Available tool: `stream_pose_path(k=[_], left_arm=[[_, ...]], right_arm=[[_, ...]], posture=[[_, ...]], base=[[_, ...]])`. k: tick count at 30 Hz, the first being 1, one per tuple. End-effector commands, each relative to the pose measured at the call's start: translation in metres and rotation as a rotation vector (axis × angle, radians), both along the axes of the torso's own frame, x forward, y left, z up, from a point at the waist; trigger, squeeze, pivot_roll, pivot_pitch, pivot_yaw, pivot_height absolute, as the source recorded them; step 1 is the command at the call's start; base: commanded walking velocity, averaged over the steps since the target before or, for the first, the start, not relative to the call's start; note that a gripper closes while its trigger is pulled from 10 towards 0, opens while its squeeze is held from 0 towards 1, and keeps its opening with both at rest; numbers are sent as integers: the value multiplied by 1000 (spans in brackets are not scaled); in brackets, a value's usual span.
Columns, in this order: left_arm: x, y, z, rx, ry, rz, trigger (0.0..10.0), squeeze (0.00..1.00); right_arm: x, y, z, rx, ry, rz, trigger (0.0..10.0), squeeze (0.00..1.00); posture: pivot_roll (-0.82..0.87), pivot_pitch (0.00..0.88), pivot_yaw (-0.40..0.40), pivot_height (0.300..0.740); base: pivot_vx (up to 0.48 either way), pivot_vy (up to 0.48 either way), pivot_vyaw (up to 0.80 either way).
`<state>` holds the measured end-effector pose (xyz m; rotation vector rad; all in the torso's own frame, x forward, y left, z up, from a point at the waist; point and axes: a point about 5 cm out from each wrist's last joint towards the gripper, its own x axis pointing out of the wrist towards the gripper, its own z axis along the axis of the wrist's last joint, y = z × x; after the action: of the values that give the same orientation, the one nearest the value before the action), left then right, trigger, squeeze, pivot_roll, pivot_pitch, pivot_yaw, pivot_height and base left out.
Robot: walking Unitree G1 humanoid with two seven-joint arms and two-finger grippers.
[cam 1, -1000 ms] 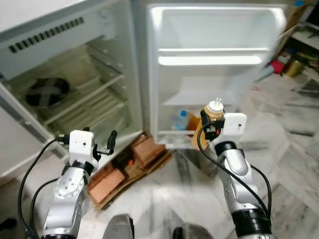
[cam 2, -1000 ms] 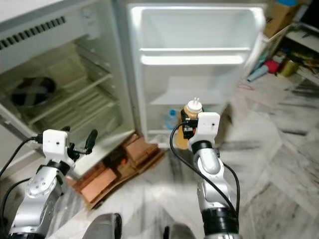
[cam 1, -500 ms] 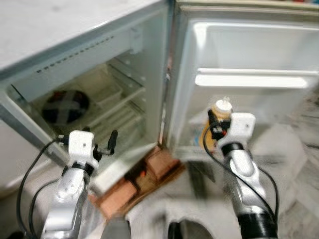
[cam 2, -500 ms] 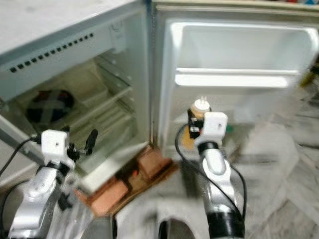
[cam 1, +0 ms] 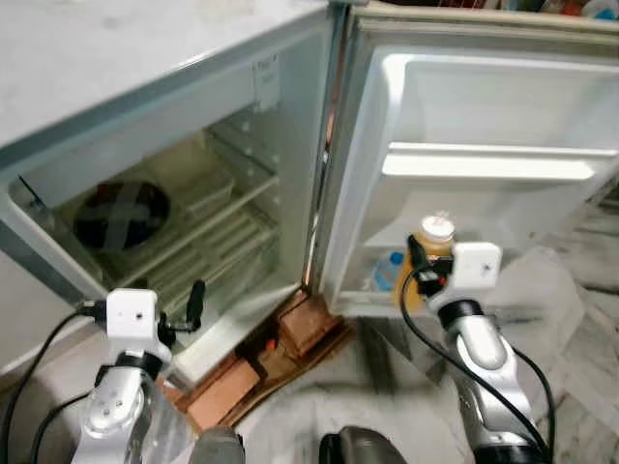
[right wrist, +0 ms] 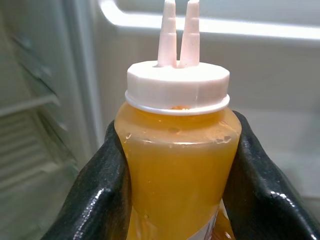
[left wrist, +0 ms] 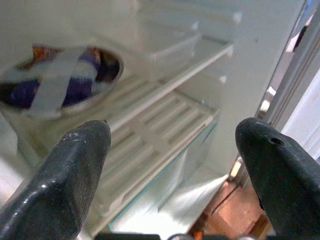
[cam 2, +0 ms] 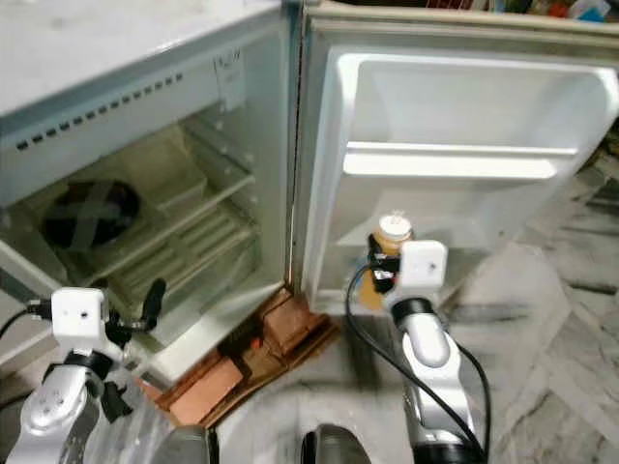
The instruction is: Restocking fridge
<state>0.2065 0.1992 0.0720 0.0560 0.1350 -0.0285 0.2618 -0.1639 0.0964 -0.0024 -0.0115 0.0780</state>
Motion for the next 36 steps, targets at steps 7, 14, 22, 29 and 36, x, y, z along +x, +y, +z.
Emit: stream_pose_path(k=[7,14,22,29,36], left_arm=[[0,-1,1,4,5,-6,10000,0],[-2,-2,1,-5,10,-13,10000,0],[-4,3,2,-1,7,23,10000,0],[-7,4,1,-3,18,22,10000,0],[-18,12,-3,7,57,62,10000,0]], right_arm=[[-1,-3,5,-7,-13,-11,10000,0],[-1,-3,4,1,-6,-5,10000,0],[0,1,3,6,-3,8,10000,0],[0,2,3,7,2,13,10000,0],[-4,6,0,41,28,49,10000,0]], posture=[[72,114,-67,740],[75,117,-68,740],[85,124,-70,740],[87,131,-68,740],[90,140,-64,740]], base=[[316,-262,0],[336,-72,0],[208,0,0],[0,0,0],[0,0,0]])
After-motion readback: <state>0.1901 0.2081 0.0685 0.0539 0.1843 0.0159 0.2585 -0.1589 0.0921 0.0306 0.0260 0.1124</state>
